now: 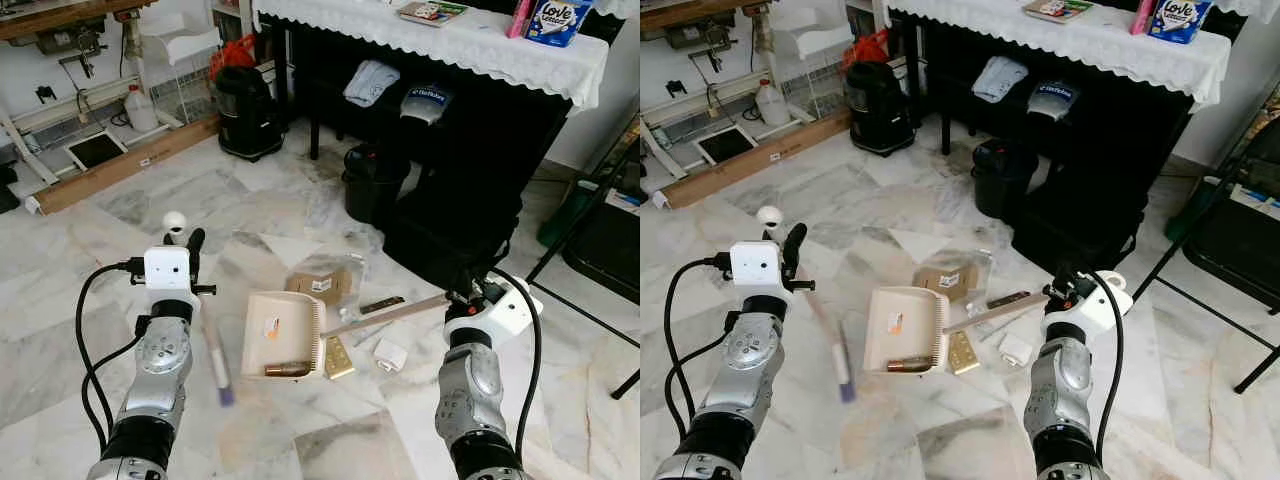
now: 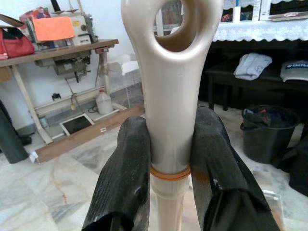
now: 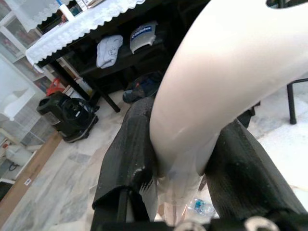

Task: Sweep floor

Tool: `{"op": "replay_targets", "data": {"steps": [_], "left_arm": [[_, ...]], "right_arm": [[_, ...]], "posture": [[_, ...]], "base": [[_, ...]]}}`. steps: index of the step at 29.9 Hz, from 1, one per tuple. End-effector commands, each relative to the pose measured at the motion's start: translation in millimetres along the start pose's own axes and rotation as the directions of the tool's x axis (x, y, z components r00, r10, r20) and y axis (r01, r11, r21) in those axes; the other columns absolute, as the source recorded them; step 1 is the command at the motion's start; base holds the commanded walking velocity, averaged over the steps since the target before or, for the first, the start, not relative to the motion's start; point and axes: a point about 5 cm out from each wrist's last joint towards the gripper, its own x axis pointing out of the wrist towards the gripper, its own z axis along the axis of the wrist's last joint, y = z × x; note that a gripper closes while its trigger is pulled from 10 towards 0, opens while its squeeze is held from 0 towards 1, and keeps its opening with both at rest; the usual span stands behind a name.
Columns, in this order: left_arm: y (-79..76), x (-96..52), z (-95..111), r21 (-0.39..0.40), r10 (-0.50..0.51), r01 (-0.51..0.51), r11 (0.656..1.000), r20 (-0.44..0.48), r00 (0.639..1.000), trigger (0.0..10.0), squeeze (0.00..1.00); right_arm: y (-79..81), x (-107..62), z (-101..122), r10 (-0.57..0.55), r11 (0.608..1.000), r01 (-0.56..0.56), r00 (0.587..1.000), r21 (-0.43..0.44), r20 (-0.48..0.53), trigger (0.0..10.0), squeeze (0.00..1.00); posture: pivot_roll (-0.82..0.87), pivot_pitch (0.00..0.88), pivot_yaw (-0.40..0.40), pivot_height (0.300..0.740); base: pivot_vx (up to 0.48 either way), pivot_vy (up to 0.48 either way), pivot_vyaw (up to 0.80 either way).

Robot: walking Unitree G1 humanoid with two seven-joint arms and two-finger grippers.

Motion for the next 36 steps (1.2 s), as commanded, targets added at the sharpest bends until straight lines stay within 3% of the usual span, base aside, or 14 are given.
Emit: {"op": "replay_targets", "data": {"steps": [1, 36], "left_arm": [[3.5, 4.4, 8.1, 0.003, 0.013, -0.013, 1.000, 0.052, 0.999, 10.0, 0.00], [3.6, 0.7, 8.9, -0.017, 0.018, -0.018, 1.000, 0.053, 0.998, 10.0, 0.00]], "right_arm": [[4.8, 4.2, 14.4, 0.020, 1.000, -0.020, 0.997, 0.001, 0.069, 10.0, 0.00], [14.1, 0.2, 10.3, 0.074, 0.997, -0.072, 0.996, -0.040, 0.041, 10.0, 0.00]], "posture": [[-0.07, 0.000, -0.020, 0.740], [-0.04, 0.038, -0.037, 0.740]], "base": [[0.000, 0.000, 0.00], [0.000, 0.000, 0.77]]}}
